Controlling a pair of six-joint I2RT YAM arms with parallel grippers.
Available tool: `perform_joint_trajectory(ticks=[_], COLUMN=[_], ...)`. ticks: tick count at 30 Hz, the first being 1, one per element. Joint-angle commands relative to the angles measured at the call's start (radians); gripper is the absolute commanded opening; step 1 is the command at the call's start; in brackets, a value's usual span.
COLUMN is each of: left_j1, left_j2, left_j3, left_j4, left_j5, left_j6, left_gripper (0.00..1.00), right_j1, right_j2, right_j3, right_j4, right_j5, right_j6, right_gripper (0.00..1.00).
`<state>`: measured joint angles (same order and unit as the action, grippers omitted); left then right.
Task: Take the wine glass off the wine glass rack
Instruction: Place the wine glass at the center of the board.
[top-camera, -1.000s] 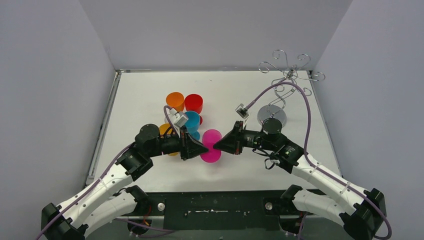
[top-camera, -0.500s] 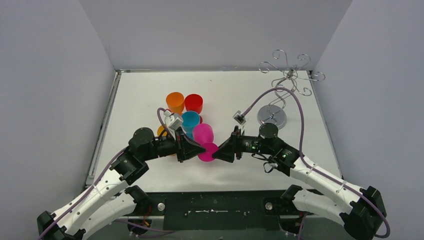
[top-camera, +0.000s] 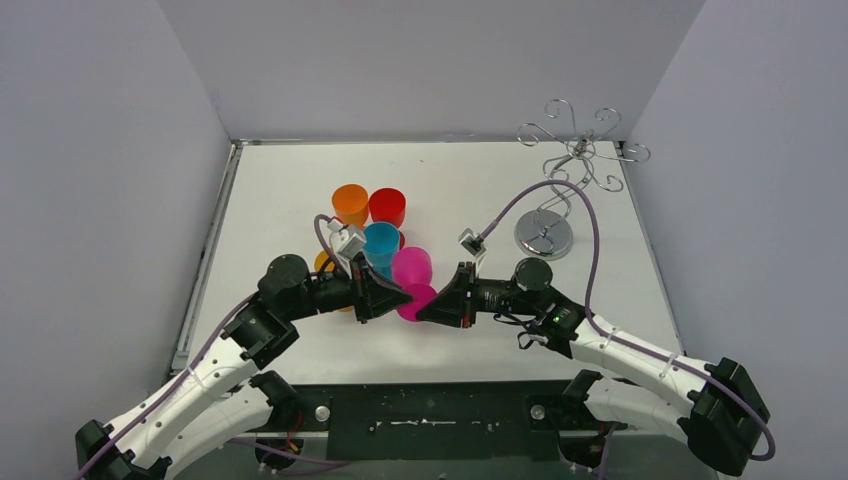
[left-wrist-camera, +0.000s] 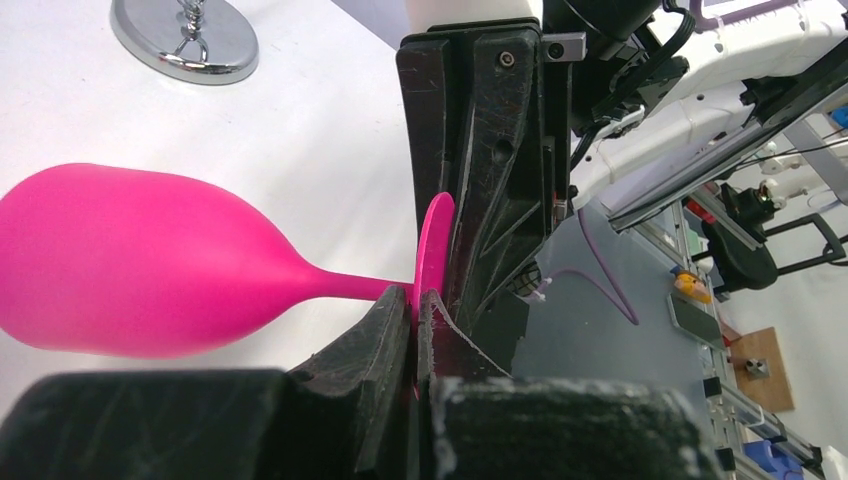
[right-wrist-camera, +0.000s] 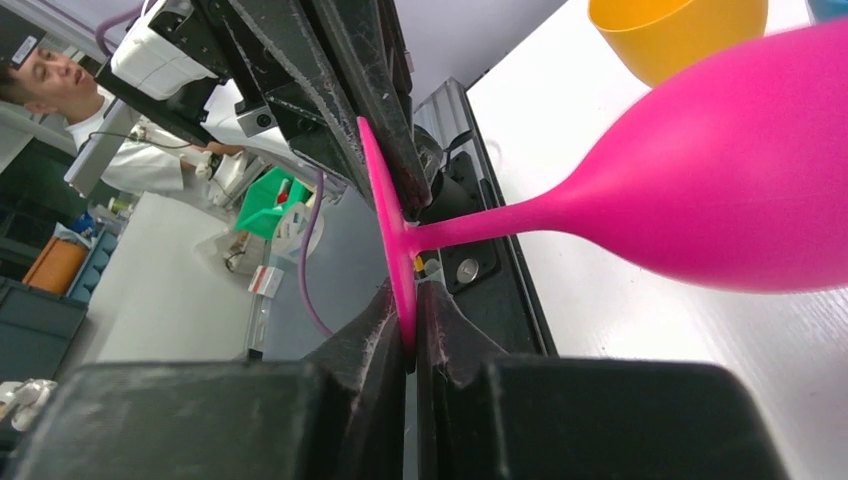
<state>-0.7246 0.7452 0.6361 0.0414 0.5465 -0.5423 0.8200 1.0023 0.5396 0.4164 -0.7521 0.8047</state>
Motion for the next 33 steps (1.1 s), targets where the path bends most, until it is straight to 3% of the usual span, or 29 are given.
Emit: perform_joint_trajectory(ticks=[1, 4, 10, 12, 14, 18, 22, 26, 33], left_j1=[-0.004, -0.002, -0.001, 0.000, 0.002, 0.006, 0.023, 0.049, 0.060], left_j2=[-0.022, -0.026, -0.037, -0.037, -0.019, 0.029, 0.075, 0.146, 0.185], left_j3=[0.021, 0.029, 0.100, 0.145, 0.192, 0.296, 0.393, 0.441, 0.450], left_j4=[0.028, -0.015, -0.149, -0.217, -0.272, -0.397, -0.486, -0.549, -0.583], left_j5=[0.011, -0.012, -0.052, -0.102, -0.123, -0.157, -0.175, -0.101, 0.018], left_j6=[0.003, 0.009, 0.057, 0.068, 0.070, 0.126, 0.198, 0.247, 0.306], left_gripper=[0.00, 0.00, 0.58, 0.71, 0.74, 0.77, 0.83, 0.83, 0.83], right_j1=[0.009, 0.009, 0.010, 0.019, 0.053, 0.177, 0.286, 0.318, 0.324], right_j2=[-0.032, -0.065, -0.145, -0.182, -0.222, -0.246, -0.181, -0.158, -0.227], right_j3=[-0.003, 0.002, 0.023, -0.009, -0.047, -0.076, -0.040, -0.034, -0.041], right_j4=[0.105, 0.052, -0.145, -0.138, -0.145, -0.264, -0.381, -0.410, -0.472], right_j5=[0.021, 0.024, 0.024, -0.002, 0.025, 0.217, 0.288, 0.322, 0.276], right_j6=[-0.029, -0.060, -0.218, -0.296, -0.379, -0.738, -1.079, -1.284, -1.479], right_gripper=[0.00, 0.00, 0.00, 0.00, 0.00, 0.00, 0.00, 0.00, 0.00])
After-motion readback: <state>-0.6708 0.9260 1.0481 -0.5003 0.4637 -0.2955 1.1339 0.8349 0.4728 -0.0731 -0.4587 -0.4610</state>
